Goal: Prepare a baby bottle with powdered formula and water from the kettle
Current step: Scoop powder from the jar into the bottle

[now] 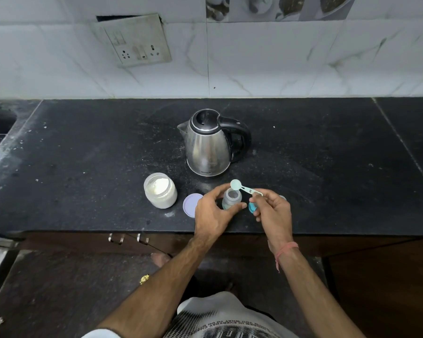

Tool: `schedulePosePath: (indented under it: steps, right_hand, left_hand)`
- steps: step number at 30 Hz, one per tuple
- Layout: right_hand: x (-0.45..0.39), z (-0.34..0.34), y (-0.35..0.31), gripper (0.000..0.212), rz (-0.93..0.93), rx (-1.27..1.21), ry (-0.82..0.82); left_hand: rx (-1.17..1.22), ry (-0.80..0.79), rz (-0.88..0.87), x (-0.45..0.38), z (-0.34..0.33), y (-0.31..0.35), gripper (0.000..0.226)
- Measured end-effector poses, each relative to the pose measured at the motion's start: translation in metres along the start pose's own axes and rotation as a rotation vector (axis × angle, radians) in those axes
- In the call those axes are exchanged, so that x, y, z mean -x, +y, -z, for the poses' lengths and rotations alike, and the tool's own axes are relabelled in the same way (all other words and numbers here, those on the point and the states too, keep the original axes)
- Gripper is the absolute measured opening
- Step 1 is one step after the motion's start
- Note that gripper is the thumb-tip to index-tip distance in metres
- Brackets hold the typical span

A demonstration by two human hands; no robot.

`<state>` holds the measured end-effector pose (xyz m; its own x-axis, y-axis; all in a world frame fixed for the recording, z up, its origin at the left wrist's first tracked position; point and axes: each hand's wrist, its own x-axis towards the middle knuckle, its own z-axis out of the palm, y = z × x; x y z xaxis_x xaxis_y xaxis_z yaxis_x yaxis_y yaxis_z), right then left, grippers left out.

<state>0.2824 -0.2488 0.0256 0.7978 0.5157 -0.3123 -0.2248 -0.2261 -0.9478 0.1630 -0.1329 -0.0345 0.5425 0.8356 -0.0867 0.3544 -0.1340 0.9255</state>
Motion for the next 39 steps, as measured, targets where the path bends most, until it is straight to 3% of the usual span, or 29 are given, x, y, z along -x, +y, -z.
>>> schedulePosePath:
  steps: [3, 5, 10, 13, 24, 33, 39]
  right_hand:
    - [-0.001, -0.005, -0.007, 0.014, 0.03, -0.018, -0.019]
    - [-0.002, -0.012, -0.011, 0.015, 0.06, -0.012, -0.047]
    - [-0.004, -0.033, -0.015, 0.019, 0.207, 0.116, -0.138]
    - [-0.004, -0.05, -0.017, 0.019, 0.257, 0.172, -0.181]
    - [0.014, -0.105, -0.035, 0.016, 0.44, 0.331, -0.284]
    - [0.013, -0.14, -0.027, 0.015, 0.477, 0.412, -0.363]
    - [0.005, -0.154, -0.025, 0.012, 0.502, 0.488, -0.393]
  left_hand:
    - [-0.034, -0.05, -0.018, 0.004, 0.007, -0.001, 0.114]
    - [-0.089, -0.027, 0.006, 0.013, 0.016, -0.007, 0.121]
    - [-0.019, 0.29, -0.006, 0.046, 0.042, -0.024, 0.062]
    - [0.021, 0.445, 0.021, 0.05, 0.057, -0.032, 0.038]
    - [-0.016, 0.547, -0.038, 0.051, 0.08, -0.037, 0.022]
    - [-0.06, 0.701, 0.11, 0.042, 0.101, -0.051, 0.056]
    - [-0.024, 0.655, 0.145, 0.029, 0.112, -0.055, 0.096]
